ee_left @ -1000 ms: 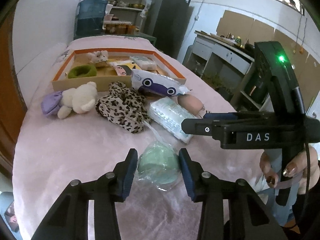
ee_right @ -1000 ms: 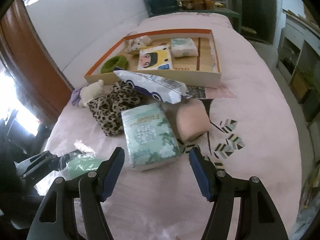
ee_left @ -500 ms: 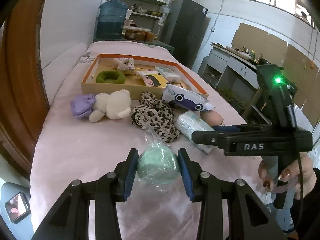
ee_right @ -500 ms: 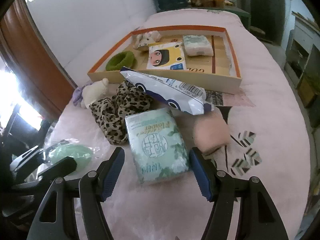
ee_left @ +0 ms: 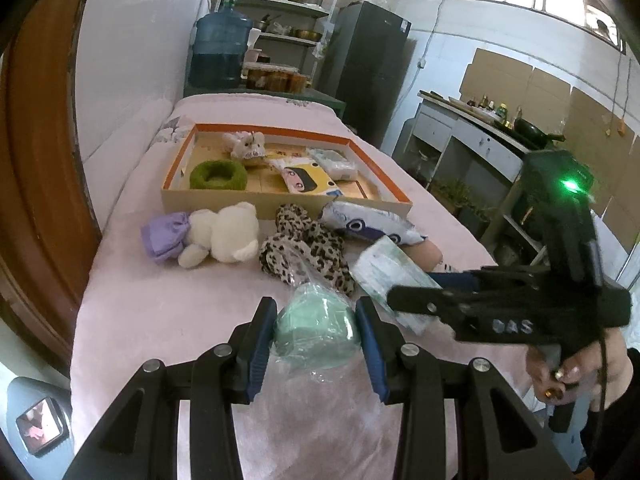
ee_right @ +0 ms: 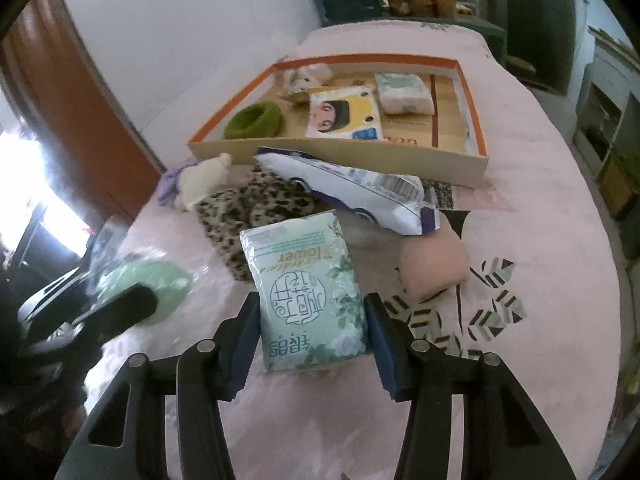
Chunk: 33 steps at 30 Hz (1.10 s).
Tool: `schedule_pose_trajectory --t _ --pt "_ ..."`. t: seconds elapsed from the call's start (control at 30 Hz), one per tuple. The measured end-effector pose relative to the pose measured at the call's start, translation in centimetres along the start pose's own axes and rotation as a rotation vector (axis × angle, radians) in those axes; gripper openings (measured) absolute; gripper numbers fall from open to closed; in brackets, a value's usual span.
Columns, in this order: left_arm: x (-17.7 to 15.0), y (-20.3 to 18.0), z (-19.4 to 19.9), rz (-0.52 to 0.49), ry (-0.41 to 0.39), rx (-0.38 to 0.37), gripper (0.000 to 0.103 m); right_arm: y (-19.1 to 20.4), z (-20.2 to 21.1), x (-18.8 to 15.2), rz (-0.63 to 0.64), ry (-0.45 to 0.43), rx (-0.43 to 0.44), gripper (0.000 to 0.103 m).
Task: Organize soft objects
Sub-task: 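Carry the bagged mint item and tissue pack over the box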
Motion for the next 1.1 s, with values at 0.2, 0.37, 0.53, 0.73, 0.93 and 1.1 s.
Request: schedule_pose_trajectory --t 0.2,0.37,0.53,0.73,0.93,1.1 --pt "2.0 0.2 0.3 0.008 -0.024 0.024 0.041 1.3 3.1 0.9 0.013 -0.067 0.041 0.052" --pt "4.1 0.4 0.5 0.007 -0.059 0.041 0.041 1.3 5.2 2.5 -0.001 -0.137 0.025 0.052" --pt "6.1 0.4 0.4 0.002 -0.085 0.053 0.041 0.5 5.5 3.7 -0.019 -0.152 0.000 0.052" --pt "8.6 0.1 0.1 -0.015 -0.116 0.078 0.041 -0.5 5.5 5.0 -0.029 -0.160 -0.025 0.052" --pt "10.5 0.0 -0.6 -0.015 -0.132 0.104 0.041 -1.6 5.8 6.8 -0.044 -0.181 -0.045 0.052" --pt "12.1 0.1 -1.9 -0.021 -0.137 0.121 0.041 -2.2 5.3 8.3 -0.058 -0.186 -0.050 0.052"
Point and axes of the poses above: each gripper's, at about its wrist camera, not at the fingertips, and z roughly against the way its jaws point, y to its left, x to its top, the point moved 3 cm from there along -z, roughly the way its jaws point, and after that the axes turned 1 degree about y, right-handed, at the moved point
